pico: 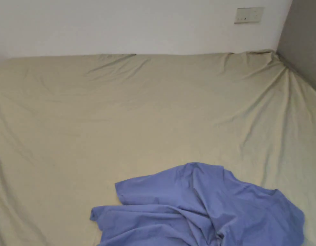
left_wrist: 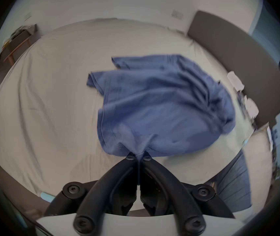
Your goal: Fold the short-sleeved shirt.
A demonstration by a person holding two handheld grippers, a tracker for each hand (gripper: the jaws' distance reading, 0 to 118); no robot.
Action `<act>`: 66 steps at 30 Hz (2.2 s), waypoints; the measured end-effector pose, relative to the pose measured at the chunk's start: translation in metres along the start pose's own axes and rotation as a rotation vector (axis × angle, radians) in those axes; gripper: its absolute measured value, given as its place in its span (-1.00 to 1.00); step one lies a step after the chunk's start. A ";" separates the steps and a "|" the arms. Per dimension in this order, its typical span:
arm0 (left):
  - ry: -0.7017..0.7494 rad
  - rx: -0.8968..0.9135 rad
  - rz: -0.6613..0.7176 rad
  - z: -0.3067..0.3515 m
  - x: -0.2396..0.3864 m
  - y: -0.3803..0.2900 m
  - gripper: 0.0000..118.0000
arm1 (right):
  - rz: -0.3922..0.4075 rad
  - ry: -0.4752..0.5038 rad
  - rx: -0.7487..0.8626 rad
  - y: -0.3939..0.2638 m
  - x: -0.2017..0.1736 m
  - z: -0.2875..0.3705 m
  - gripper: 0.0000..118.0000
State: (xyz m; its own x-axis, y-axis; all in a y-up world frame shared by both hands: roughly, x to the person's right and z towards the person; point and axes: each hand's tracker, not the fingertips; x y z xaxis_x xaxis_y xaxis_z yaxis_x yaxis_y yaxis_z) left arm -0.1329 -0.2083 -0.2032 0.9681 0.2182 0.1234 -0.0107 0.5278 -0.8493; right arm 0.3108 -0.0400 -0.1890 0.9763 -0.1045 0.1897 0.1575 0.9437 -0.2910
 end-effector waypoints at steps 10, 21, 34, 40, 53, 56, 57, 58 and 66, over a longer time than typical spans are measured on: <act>-0.061 0.156 0.067 0.031 0.027 0.037 -1.00 | -0.027 0.027 -0.375 -0.037 0.075 -0.157 0.09; -0.017 0.118 0.043 0.019 0.025 0.038 -1.00 | 0.185 0.092 -0.801 -0.113 0.068 -0.311 0.79; 0.014 0.276 0.156 0.036 0.014 0.039 -1.00 | 0.075 0.095 -0.408 -0.062 0.045 -0.199 -0.96; 0.168 0.601 0.251 0.109 -0.014 0.065 -1.00 | -0.082 0.009 -0.076 0.000 0.025 -0.079 -0.96; 0.282 0.898 0.223 0.205 -0.026 0.096 -1.00 | -0.280 0.015 0.197 0.044 0.029 0.038 -0.96; 0.301 0.878 0.185 0.189 -0.025 0.117 -1.00 | -0.227 0.015 0.179 0.048 0.021 0.013 -0.96; 0.273 0.858 0.195 0.182 -0.029 0.126 -1.00 | -0.242 0.037 0.172 0.048 0.021 0.000 -0.96; 0.251 0.856 0.208 0.172 -0.029 0.138 -1.00 | -0.230 0.052 0.154 0.049 0.018 -0.019 -0.96; 0.245 0.868 0.202 0.088 -0.044 0.246 -1.00 | -0.192 0.072 0.179 0.085 -0.011 -0.159 -0.96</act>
State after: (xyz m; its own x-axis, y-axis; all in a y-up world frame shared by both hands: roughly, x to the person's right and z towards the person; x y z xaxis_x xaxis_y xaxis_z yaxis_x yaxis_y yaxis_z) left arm -0.2001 -0.0160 -0.3722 0.9524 0.2455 -0.1809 -0.2731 0.9505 -0.1480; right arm 0.3373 -0.0080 -0.3646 0.9402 -0.3027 0.1563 0.3181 0.9443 -0.0848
